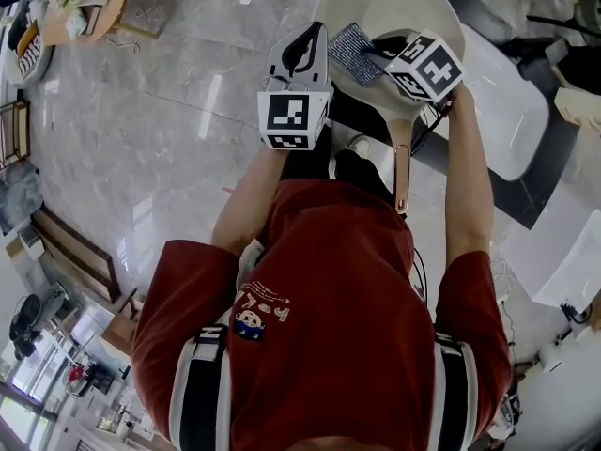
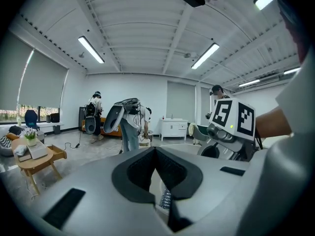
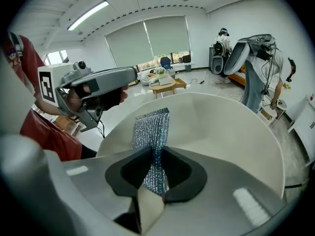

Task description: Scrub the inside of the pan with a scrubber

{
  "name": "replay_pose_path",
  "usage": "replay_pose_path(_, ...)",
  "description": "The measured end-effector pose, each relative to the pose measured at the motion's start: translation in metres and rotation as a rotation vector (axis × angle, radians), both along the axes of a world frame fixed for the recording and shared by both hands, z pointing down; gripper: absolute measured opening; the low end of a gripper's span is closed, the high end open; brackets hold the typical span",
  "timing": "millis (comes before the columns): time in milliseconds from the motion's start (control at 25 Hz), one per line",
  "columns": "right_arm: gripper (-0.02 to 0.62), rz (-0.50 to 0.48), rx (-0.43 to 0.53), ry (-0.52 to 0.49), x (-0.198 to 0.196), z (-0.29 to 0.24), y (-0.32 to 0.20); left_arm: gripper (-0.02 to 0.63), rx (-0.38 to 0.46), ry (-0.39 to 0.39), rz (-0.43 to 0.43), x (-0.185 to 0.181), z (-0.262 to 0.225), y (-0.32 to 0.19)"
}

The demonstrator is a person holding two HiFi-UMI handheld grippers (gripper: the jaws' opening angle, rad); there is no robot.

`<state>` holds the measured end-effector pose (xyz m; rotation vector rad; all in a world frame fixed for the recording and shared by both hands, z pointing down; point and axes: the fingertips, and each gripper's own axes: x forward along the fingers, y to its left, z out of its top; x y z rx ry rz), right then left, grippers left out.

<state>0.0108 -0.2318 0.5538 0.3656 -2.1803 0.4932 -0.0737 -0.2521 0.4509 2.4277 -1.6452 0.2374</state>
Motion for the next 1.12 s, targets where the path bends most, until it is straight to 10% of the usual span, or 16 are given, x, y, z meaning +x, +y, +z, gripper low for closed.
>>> replay_pose_path(760, 0.087, -0.086, -0.113, 0.068, -0.003, -0.001, 0.01, 0.005, 0.018, 0.028, 0.004, 0.002, -0.008, -0.006)
replay_pose_path(1120, 0.087, -0.058, -0.047, 0.347, 0.032, 0.016, 0.004, 0.005, 0.021, 0.045, 0.032, 0.013, -0.008, -0.013)
